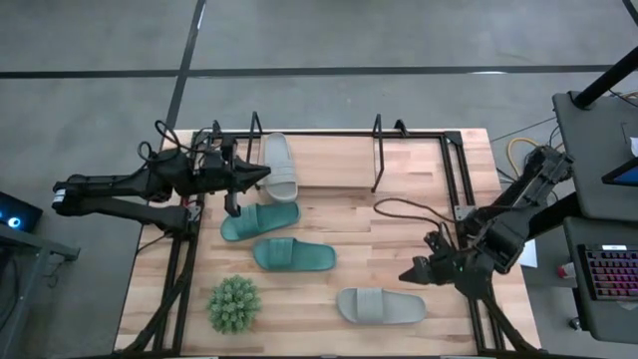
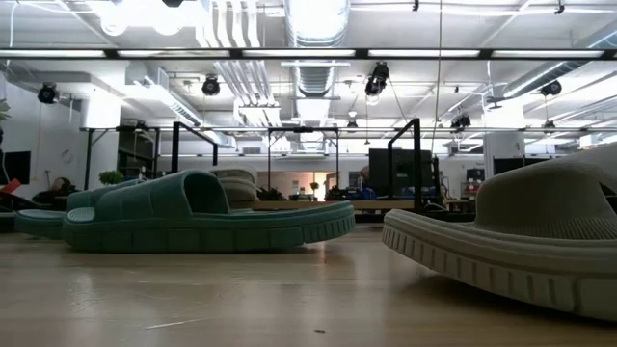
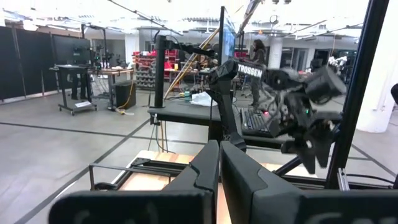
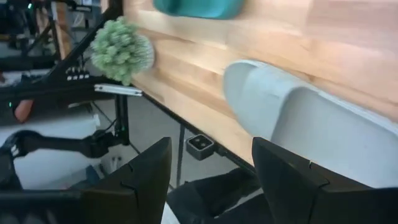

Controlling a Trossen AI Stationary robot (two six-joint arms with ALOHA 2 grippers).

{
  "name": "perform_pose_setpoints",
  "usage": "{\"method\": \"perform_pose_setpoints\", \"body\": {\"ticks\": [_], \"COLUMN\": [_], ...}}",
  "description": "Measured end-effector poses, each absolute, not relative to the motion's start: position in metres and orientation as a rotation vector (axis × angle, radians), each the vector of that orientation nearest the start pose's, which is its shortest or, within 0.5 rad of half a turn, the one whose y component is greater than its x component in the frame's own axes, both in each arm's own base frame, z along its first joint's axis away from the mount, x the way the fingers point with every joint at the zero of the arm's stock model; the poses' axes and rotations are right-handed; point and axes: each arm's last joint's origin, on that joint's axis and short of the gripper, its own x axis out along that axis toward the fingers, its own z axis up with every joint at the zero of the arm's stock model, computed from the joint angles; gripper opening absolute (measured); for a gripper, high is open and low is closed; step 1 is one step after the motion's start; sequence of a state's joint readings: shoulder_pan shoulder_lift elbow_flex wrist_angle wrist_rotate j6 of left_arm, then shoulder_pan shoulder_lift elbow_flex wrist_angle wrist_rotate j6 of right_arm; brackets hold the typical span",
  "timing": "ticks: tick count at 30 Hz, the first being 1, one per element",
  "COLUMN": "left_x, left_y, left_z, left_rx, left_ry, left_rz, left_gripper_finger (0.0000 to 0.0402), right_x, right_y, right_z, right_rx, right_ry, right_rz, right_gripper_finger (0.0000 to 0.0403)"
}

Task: Pick and place slides into the shelf
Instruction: Put the gray slipper on the shelf

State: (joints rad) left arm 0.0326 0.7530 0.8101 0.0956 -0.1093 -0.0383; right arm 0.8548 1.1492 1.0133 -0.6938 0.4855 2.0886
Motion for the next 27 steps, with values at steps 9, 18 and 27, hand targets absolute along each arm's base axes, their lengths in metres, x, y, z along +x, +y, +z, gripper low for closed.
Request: {"method": "perform_pose_setpoints", "body": {"ticks": [9, 18, 27], "left_x": [0.162, 0.164, 0.164], "left_y": [0.008, 0.008, 0.008], "left_z": [0.372, 0.369, 0.369], "left_rx": [-0.043, -0.044, -0.046], "left_ry": [-0.15, -0.118, -0.122], "left_rz": [0.139, 0.139, 0.139], "left_gripper_finger": [0.0, 0.0, 0.0], "right_x": [0.156, 0.17, 0.196], "right_y": [0.172, 0.189, 0.222], "right_z": [0.25, 0.205, 0.17], "right_rx": [1.568, 1.539, 1.603], "right_ry": [0.586, 0.582, 0.569], "right_rz": [-0.384, -0.486, -0.46], "right_gripper_finger": [0.0215, 0.0215, 0.0215]}}
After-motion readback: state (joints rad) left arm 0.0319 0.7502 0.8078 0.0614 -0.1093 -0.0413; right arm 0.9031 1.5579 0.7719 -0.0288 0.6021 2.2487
